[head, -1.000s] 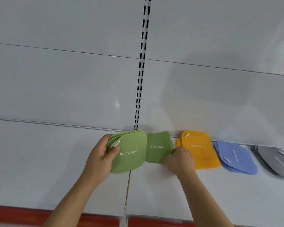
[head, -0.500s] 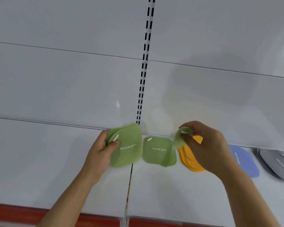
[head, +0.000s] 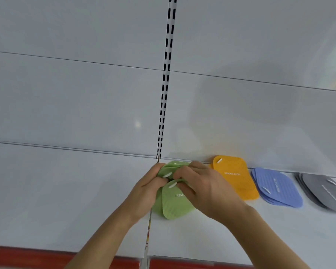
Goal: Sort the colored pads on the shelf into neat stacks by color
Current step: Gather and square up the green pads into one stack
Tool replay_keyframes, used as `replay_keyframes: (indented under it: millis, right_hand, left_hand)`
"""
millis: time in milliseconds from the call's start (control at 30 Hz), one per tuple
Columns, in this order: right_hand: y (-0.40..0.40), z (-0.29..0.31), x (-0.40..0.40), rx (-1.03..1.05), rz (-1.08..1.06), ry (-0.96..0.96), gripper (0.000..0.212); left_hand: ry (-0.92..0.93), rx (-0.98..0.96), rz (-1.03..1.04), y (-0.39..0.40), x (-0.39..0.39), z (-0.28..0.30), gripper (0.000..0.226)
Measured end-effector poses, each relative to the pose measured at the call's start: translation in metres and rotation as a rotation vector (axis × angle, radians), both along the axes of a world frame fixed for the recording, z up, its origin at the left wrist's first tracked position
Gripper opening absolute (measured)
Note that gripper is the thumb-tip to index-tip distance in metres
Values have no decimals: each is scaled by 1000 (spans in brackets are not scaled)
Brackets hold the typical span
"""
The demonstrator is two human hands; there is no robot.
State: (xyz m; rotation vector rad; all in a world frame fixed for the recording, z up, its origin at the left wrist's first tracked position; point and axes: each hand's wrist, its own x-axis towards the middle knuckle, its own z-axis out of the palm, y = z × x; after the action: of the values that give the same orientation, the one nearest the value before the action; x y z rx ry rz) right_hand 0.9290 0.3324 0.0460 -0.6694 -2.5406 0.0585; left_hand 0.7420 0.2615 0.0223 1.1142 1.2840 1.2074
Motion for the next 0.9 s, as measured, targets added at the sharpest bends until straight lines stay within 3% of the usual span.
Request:
replay_keyframes:
  millis: [100, 200, 400, 600, 833, 900]
  right_hand:
    - [0, -10, -5, 48, -20, 108, 7]
    - [1, -16, -9, 53, -99, 218, 14]
    - [-1, -18, -12, -63, -31, 170, 17]
    - [-4, -15, -20, -142, -135, 242, 17]
    - [-9, -19, -7, -230, -122, 316, 25]
    - [4, -22, 7, -255, -260, 347, 27]
  left_hand:
    - [-89, 31, 11, -3, -2, -4, 28]
    - [-127, 39, -10, -4, -5, -9, 35]
    - [-97, 106, 28, -4, -4, -15, 34]
    - [-55, 120, 23, -7, -4, -17, 38]
    - [297, 161, 40, -8, -11, -25, 24]
    - [317, 174, 89, -9, -14, -25, 24]
